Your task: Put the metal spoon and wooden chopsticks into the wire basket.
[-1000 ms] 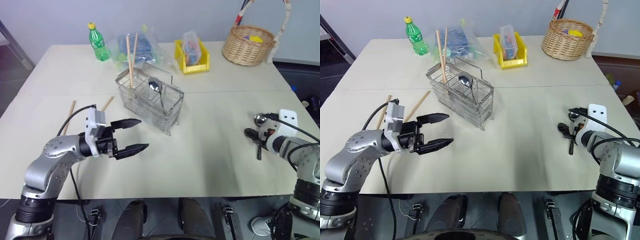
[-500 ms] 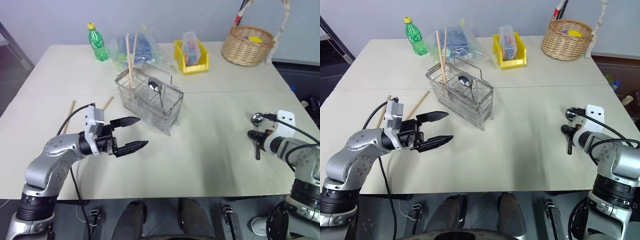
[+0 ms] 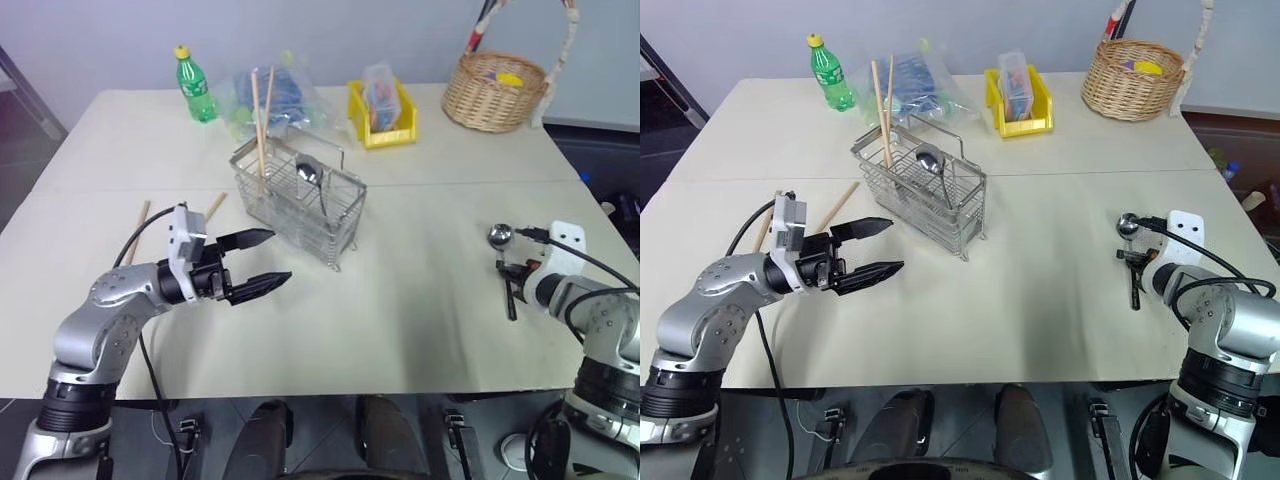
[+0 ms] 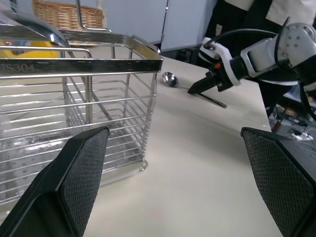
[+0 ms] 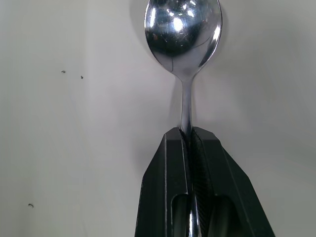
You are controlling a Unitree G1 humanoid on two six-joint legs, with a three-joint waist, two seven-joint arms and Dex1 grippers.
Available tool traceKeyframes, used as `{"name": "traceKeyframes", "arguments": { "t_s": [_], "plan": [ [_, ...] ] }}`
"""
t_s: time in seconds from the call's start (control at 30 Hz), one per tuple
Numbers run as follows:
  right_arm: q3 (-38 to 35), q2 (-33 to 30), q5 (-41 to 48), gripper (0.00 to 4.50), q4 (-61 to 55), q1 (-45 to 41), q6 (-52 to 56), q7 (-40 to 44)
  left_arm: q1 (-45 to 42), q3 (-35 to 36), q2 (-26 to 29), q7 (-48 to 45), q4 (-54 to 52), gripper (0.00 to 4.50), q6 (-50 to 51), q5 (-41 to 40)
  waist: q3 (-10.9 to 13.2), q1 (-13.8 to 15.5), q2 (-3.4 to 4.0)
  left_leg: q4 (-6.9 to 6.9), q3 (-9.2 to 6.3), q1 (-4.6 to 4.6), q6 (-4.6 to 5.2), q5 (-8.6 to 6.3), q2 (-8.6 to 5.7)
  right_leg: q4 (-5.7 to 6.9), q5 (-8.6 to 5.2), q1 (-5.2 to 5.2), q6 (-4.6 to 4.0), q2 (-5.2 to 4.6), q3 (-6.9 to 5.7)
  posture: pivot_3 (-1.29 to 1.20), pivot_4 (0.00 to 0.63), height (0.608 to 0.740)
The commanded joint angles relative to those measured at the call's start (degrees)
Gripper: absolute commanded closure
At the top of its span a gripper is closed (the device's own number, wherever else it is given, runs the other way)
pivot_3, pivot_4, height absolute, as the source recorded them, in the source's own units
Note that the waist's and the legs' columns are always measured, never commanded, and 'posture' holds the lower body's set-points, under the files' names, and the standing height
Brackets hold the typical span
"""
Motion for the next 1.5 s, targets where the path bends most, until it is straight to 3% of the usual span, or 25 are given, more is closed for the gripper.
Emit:
{"name": "traceKeyframes", "arguments": {
  "t_s": [0.03, 0.27, 0.63, 1.03, 1.5],
  "plan": [
    [2.7, 1.1, -1.4, 4.45, 2.1, -2.2, -5.6, -0.7, -1.3, 1.4, -0.1, -0.1, 0.4, 0.0, -1.2, 0.1, 0.0, -0.3, 0.0, 0.0, 0.01, 0.0, 0.0, 0.0, 0.0, 0.0, 0.01, 0.0, -0.01, 0.0, 0.01, 0.0, 0.15, 0.74],
    [9.5, -0.3, -6.3, 4.45, 2.6, -9.3, -20.7, -1.6, -1.3, 1.0, -0.2, -1.0, 2.1, 0.0, -2.6, 1.5, 0.2, -1.1, 0.29, -0.09, 0.01, -0.06, 0.0, 0.0, 0.0, 0.07, 0.04, -0.16, 0.0, 0.0, 0.01, 0.0, 0.15, 0.74],
    [15.0, 5.3, -7.3, 4.45, -2.9, -19.4, -39.0, -2.9, -0.7, 1.6, -1.7, 1.1, 3.9, 0.0, -4.9, 4.3, 0.2, -0.9, 0.32, -0.12, -0.03, -0.18, 0.0, 0.01, -0.04, 0.06, 0.05, -0.26, 0.01, -0.03, 0.01, 0.0, 0.15, 0.74],
    [22.0, 21.4, 2.5, 4.45, -9.2, -23.2, -45.6, -0.1, 1.3, 5.0, -0.6, 5.1, 2.7, 0.0, -5.4, 5.7, 0.2, -1.1, 0.33, -0.26, -0.07, -0.17, -0.06, 0.04, -0.02, 0.31, 0.05, -0.49, -0.03, -0.02, 0.02, 0.0, 0.15, 0.74],
    [27.8, 30.0, 5.7, 4.45, -3.6, -22.7, -51.9, 4.3, 4.4, 7.1, -2.0, 11.3, 0.3, 0.0, -6.2, 6.5, 0.2, -1.2, 0.32, -0.51, -0.05, -0.18, -0.26, 0.16, -0.04, 0.66, 0.03, -0.9, -0.15, -0.05, 0.05, 0.0, 0.15, 0.74]
  ]
}}
